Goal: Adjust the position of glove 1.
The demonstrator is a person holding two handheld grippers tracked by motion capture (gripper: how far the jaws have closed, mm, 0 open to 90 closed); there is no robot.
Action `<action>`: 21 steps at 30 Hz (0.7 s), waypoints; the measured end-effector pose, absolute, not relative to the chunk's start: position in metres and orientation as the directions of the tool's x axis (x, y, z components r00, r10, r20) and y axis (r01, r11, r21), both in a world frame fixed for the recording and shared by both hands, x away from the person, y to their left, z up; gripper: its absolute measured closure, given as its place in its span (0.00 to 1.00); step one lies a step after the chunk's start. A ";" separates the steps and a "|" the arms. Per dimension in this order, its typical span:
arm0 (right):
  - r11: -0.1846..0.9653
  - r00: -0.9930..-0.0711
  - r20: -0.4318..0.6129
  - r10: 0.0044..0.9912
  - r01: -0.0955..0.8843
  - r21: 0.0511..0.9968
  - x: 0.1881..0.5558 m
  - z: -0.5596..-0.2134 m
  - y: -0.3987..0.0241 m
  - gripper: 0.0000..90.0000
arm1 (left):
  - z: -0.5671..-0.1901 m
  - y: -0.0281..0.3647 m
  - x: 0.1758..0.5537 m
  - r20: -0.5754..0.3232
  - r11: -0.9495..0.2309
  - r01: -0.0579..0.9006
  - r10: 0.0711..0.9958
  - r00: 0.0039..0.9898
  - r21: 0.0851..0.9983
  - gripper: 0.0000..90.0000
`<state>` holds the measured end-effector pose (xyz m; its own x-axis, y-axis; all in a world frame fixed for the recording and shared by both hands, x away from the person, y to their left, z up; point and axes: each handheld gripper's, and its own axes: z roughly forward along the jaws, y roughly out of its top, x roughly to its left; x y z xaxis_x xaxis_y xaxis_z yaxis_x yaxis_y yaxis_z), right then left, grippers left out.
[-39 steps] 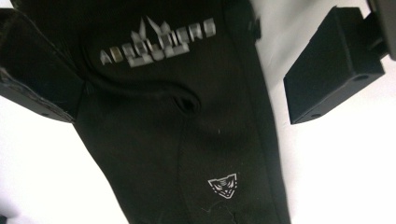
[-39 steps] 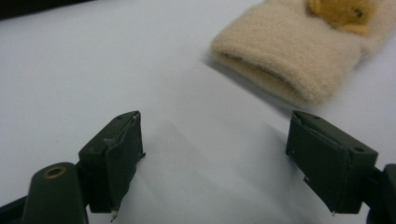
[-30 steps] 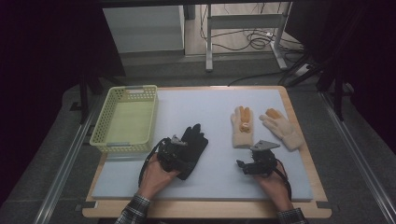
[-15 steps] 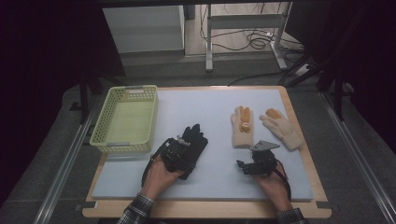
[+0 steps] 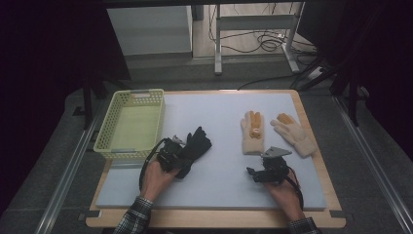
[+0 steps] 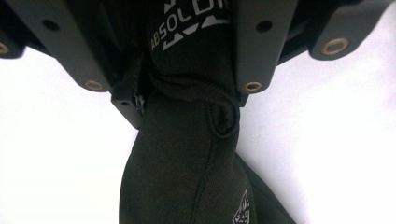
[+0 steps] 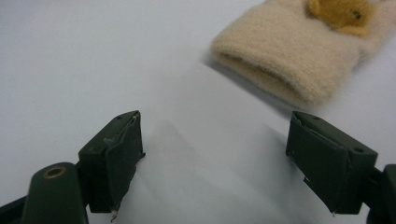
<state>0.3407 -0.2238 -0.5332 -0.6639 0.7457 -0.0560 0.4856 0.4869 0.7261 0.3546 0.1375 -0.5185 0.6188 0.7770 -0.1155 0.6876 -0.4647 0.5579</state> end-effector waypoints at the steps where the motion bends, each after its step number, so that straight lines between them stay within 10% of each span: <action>1: 0.487 -0.664 -0.056 0.746 0.485 0.726 0.341 -0.533 -0.224 0.20 | -0.517 0.137 0.355 -0.105 -0.474 0.681 0.774 0.625 0.559 0.71; 21: 0.487 -0.664 -0.056 0.746 0.486 0.726 0.340 -0.533 -0.224 0.20 | -0.458 0.139 0.372 -0.047 -0.470 0.632 0.780 0.625 0.616 0.70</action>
